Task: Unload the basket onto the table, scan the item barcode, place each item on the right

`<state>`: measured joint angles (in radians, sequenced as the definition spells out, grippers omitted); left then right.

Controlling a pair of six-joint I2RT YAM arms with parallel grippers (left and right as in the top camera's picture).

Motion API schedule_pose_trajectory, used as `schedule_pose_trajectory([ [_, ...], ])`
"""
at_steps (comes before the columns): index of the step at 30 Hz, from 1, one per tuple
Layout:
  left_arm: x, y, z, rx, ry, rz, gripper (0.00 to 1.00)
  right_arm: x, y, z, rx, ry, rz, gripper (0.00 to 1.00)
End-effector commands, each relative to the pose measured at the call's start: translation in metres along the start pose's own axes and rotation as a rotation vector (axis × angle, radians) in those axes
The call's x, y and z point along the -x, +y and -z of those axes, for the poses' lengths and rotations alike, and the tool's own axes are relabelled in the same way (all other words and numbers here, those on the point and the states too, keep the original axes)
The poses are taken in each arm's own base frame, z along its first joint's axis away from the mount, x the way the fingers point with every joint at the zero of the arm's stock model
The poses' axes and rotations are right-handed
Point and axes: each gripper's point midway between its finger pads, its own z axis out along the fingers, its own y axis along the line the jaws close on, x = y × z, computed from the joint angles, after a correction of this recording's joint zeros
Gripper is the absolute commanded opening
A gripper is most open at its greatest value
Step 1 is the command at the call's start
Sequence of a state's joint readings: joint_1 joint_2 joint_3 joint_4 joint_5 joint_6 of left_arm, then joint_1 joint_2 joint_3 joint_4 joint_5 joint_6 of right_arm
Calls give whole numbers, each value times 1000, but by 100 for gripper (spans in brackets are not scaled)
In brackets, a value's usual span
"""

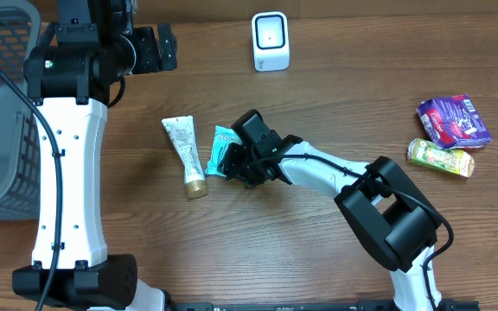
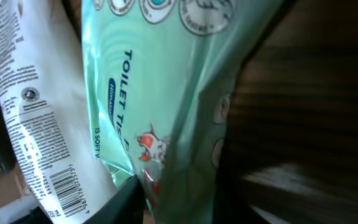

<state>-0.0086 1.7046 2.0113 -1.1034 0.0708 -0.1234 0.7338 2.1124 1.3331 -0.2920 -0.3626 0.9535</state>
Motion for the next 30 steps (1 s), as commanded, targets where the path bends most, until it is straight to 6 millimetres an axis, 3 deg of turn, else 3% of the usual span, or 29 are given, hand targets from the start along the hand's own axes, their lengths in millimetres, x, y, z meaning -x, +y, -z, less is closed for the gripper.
schedule_pose_trajectory([
  [1,3,0,0,2,-6,-19,100,4,-16,-2,-50,-10,-18,20],
  [3,3,0,0,2,-6,-19,100,4,-19,3,-54,8,0,13],
  [8,3,0,0,2,-6,-19,100,3,-23,41,-31,135,115,13],
  [12,3,0,0,2,-6,-19,100,1,-53,78,-141,245,204,12],
  [15,3,0,0,2,-6,-19,100,3,-71,100,-168,315,414,8],
  [20,3,0,0,2,-6,-19,100,37,-128,120,-429,292,701,9],
  [21,3,0,0,2,-5,-20,100,51,-138,125,-512,255,722,15],
  [22,3,0,0,2,-5,-20,100,72,-149,133,-626,190,741,38],
  [24,3,0,0,2,-5,-20,100,91,-158,142,-730,122,746,64],
  [25,3,0,0,2,-5,-20,100,97,-160,145,-760,96,736,73],
  [27,3,0,0,2,-5,-20,100,109,-162,152,-810,42,710,75],
  [30,3,0,0,2,-5,-20,100,115,-149,157,-786,22,712,76],
])
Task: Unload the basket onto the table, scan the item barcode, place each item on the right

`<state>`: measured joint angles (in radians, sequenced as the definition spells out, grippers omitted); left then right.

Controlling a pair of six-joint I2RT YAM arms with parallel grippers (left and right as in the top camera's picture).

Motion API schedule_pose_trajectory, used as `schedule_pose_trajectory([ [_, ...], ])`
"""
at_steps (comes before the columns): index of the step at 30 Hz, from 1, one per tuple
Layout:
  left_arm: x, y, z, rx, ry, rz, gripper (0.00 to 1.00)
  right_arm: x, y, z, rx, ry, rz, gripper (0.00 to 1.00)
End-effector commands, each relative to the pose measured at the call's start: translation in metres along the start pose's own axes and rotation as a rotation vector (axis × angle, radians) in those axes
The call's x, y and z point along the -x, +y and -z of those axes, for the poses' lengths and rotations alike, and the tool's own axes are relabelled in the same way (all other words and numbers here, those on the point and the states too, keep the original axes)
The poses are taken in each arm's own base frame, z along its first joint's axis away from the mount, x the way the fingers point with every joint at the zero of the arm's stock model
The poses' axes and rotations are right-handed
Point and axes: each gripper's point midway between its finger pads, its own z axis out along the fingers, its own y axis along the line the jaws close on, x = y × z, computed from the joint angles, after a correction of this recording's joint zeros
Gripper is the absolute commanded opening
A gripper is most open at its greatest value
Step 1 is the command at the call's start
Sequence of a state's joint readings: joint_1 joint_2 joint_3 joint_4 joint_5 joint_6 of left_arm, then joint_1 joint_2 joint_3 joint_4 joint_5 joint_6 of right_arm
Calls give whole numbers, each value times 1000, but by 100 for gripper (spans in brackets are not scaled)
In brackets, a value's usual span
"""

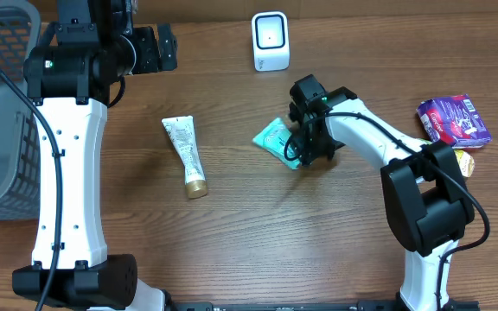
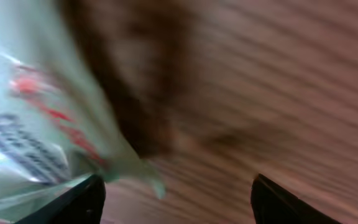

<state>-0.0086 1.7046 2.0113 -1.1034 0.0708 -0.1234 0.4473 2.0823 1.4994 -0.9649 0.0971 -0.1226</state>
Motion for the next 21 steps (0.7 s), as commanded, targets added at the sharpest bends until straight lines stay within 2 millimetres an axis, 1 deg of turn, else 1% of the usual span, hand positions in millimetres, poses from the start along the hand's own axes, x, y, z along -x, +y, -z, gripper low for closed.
schedule_pose_trajectory([
  [1,3,0,0,2,-5,-20,100,25,-29,32,-127,-85,-12,75],
  [5,3,0,0,2,-5,-20,100,52,-24,57,-77,-178,-76,75],
  [6,3,0,0,2,-5,-20,99,59,-20,63,-48,-201,-104,75],
  [8,3,0,0,2,-5,-20,100,69,-7,71,48,-235,-168,76],
  [9,3,0,0,2,-5,-20,100,71,-1,73,87,-240,-214,75],
  [11,3,0,0,2,-5,-20,100,72,9,74,170,-223,-374,76],
  [12,3,0,0,2,-5,-20,100,71,16,74,219,-207,-440,77],
  [14,3,0,0,2,-5,-20,100,75,39,78,362,-184,-523,78],
  [16,3,0,0,2,-5,-20,100,84,62,81,461,-200,-490,77],
  [18,3,0,0,2,-5,-20,100,92,71,76,452,-230,-464,73],
  [20,3,0,0,2,-5,-20,100,95,77,65,412,-242,-475,60],
  [21,3,0,0,2,-5,-20,100,95,78,60,388,-238,-509,51],
])
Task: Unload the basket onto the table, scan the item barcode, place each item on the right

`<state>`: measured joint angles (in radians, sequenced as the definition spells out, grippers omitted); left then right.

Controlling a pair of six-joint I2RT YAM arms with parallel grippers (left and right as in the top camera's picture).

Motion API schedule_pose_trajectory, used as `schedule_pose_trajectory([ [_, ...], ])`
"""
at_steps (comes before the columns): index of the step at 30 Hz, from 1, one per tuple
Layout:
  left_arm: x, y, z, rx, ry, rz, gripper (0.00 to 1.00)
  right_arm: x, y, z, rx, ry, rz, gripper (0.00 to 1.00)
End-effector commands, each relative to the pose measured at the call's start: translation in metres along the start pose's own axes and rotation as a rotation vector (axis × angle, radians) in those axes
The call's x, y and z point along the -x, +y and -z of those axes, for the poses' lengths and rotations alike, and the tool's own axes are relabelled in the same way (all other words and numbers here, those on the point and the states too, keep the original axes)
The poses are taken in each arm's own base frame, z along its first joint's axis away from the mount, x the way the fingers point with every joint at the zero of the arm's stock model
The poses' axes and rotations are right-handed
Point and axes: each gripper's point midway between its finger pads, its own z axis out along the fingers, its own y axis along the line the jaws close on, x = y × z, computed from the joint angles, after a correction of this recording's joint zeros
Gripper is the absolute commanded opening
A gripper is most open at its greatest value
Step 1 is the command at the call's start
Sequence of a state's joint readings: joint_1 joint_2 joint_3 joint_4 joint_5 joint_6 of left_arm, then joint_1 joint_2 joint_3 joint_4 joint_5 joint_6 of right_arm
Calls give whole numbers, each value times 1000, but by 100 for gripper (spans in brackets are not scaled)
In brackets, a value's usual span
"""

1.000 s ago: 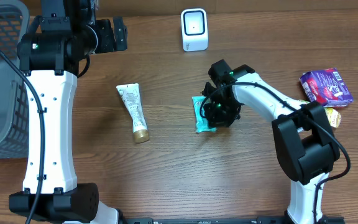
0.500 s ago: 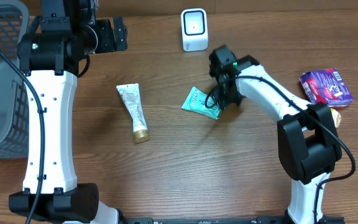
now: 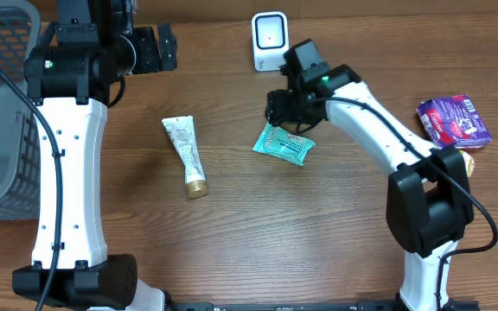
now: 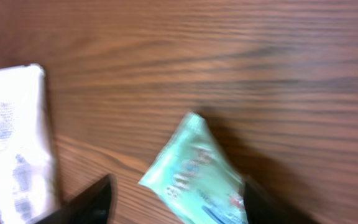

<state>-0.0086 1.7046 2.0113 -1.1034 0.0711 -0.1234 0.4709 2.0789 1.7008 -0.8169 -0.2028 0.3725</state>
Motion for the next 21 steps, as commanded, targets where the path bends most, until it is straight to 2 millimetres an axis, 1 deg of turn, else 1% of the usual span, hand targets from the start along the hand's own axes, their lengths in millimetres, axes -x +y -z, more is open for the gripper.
schedule_pose_trajectory([
  [1,3,0,0,2,-6,-20,100,-23,9,-23,-39,31,-122,42],
  [2,3,0,0,2,-6,-20,100,-26,5,-26,-73,25,-159,34],
  [4,3,0,0,2,-6,-20,100,-33,-8,-33,-148,12,-244,31],
  [7,3,0,0,2,-6,-20,100,-42,-21,-40,-207,9,-310,25],
  [11,3,0,0,2,-6,-20,100,-54,-31,-46,-239,29,-351,24],
  [13,3,0,0,2,-6,-20,100,-59,-31,-46,-239,46,-351,24],
  [15,3,0,0,2,-6,-20,100,-67,-22,-47,-184,108,-290,24],
  [18,3,0,0,2,-6,-20,100,-78,-9,-47,-101,187,-143,25],
  [20,3,0,0,2,-6,-20,100,-82,-6,-45,-63,220,-67,32],
  [21,3,0,0,2,-6,-20,100,-85,-2,-44,-14,245,1,38],
])
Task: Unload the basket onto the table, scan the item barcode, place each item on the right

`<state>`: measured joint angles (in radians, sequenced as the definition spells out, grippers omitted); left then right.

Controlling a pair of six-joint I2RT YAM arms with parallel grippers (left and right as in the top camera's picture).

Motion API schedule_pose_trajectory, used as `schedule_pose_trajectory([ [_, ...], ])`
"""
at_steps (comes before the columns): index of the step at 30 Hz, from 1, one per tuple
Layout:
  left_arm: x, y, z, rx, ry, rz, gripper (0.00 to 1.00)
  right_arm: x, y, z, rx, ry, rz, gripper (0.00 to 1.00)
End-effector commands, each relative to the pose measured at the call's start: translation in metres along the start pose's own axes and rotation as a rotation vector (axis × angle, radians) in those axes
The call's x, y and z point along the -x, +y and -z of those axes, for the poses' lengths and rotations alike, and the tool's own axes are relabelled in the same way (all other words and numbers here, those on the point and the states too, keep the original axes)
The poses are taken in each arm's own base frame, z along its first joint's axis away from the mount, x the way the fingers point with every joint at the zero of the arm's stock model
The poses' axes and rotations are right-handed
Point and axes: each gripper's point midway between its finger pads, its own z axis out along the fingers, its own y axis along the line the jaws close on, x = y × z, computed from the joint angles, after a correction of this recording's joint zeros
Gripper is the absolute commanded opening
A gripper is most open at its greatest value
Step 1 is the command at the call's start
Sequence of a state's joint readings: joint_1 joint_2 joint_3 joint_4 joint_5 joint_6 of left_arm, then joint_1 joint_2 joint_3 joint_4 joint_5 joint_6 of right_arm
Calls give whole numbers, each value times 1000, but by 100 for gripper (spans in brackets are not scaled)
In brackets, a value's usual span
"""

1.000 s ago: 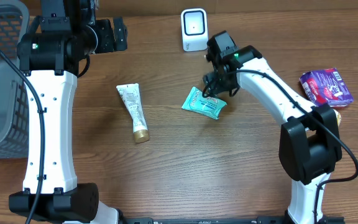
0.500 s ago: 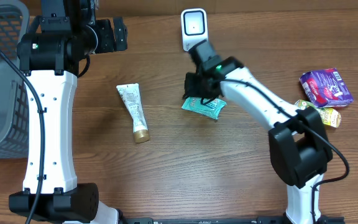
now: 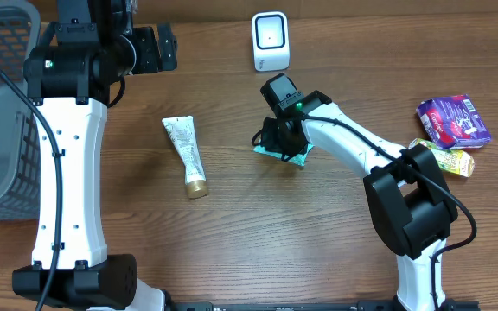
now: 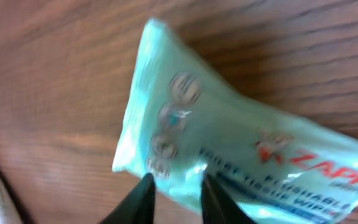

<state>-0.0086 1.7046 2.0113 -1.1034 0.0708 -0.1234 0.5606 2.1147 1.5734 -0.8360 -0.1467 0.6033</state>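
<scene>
The teal tissue pack lies on the wooden table below the white barcode scanner. My right gripper is down over the pack's left end. In the right wrist view its two dark fingertips stand close together, pinching the edge of the tissue pack, whose printed face is up. My left gripper hangs open at the back left, far from the pack, holding nothing.
A white tube with a gold cap lies left of the pack. A purple packet and a yellow-green packet lie at the right. A grey mesh basket stands at the left edge.
My right gripper was open and raised near the scanner, with the pack lying below it. Now it is lower and to the left, shut on the pack's left end.
My right gripper first held the tissue pack beside the white tube. Then the pack was further right, under the scanner, and the fingers were wide apart. Then the gripper stood open above the lying pack. Now it grips the pack again.
</scene>
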Motion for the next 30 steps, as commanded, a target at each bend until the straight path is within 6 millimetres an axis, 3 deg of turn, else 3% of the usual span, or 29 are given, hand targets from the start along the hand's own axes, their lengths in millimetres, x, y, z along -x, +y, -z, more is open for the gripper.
schedule_pose_trajectory([
  [1,3,0,0,2,-5,-20,100,-18,5,0,129,116,269,41],
  [3,3,-2,0,-1,-5,-22,100,-18,-4,4,140,140,321,44],
  [8,3,-2,0,-1,-5,-22,100,-2,-49,11,85,158,286,45],
  [11,3,-1,0,1,-5,-21,100,3,-49,22,171,159,264,44],
  [14,3,-1,0,0,-5,-21,100,9,-40,42,254,127,285,41],
  [17,3,-2,0,0,-5,-22,100,25,-41,77,253,24,297,45],
  [22,3,-1,0,0,-5,-22,100,71,-81,116,85,-195,290,47],
  [26,3,-1,0,0,-5,-22,100,93,-98,116,52,-260,417,68],
  [30,3,-2,0,-1,-5,-23,100,93,-92,97,100,-238,599,81],
])
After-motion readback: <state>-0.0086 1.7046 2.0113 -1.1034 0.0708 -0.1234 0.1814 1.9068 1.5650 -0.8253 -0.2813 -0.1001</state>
